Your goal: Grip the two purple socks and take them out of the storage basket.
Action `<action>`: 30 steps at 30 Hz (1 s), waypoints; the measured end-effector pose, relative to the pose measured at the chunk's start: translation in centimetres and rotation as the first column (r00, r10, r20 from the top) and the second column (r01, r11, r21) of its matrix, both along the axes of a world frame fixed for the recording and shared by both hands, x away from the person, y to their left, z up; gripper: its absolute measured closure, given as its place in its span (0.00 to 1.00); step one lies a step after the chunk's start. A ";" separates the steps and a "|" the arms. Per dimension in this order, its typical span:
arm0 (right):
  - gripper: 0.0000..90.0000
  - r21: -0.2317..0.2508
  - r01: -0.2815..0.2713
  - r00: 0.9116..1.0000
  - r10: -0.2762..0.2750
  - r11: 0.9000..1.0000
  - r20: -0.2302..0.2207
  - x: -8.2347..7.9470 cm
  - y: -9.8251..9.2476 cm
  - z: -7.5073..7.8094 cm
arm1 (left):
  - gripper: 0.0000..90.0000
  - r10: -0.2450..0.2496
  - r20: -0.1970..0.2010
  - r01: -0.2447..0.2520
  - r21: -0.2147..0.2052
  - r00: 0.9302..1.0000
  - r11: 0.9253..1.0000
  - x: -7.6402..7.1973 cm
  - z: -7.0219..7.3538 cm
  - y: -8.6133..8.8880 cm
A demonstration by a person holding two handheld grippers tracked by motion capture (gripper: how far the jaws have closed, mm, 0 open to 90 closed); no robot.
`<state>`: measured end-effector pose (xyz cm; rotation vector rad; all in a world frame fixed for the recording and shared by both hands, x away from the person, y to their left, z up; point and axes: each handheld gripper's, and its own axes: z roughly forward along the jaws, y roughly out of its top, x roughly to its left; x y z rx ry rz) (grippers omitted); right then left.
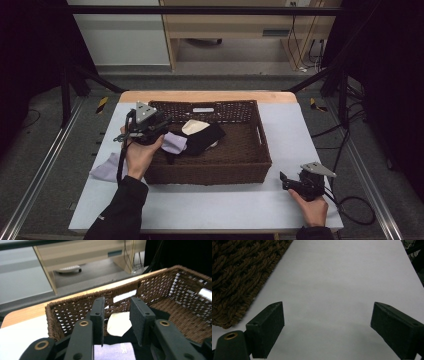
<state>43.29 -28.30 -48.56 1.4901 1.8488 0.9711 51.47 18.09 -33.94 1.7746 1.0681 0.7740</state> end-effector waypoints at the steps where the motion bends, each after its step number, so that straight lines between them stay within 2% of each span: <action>1: 0.13 0.000 0.000 1.000 0.000 1.000 0.000 0.0 0.0 0.0 | 0.73 0.001 -0.009 -0.001 0.005 1.000 1.000 0.2 -0.2 -0.1; 6: 0.13 -0.002 -0.002 1.000 0.002 1.000 -0.002 0.0 0.0 0.0 | 0.73 0.008 -0.048 -0.007 0.033 0.999 0.999 1.3 -1.2 -0.5; 8: 0.13 -0.002 -0.002 1.000 0.002 1.000 -0.002 0.0 0.0 0.0 | 0.73 0.004 -0.058 -0.002 0.028 0.998 1.000 1.5 -1.5 -0.7; 18: 0.13 0.000 -0.003 1.000 0.003 1.000 -0.004 0.0 0.0 0.0 | 0.70 0.012 -0.088 -0.008 0.052 0.996 0.999 2.9 -2.9 -1.2; 22: 0.13 -0.001 -0.004 1.000 0.004 1.000 -0.004 0.0 0.0 0.0 | 0.64 0.018 -0.131 -0.009 0.070 0.991 0.998 3.4 -3.9 -1.3; 25: 0.13 -0.001 -0.004 1.000 0.004 1.000 -0.004 0.0 0.0 0.0 | 0.58 0.028 -0.141 -0.016 0.084 0.990 0.996 3.5 -4.8 -1.2; 30: 0.13 -0.002 -0.006 1.000 0.006 1.000 -0.009 0.1 0.0 0.0 | 0.50 0.045 -0.174 -0.032 0.081 0.984 0.996 3.7 -5.7 -0.6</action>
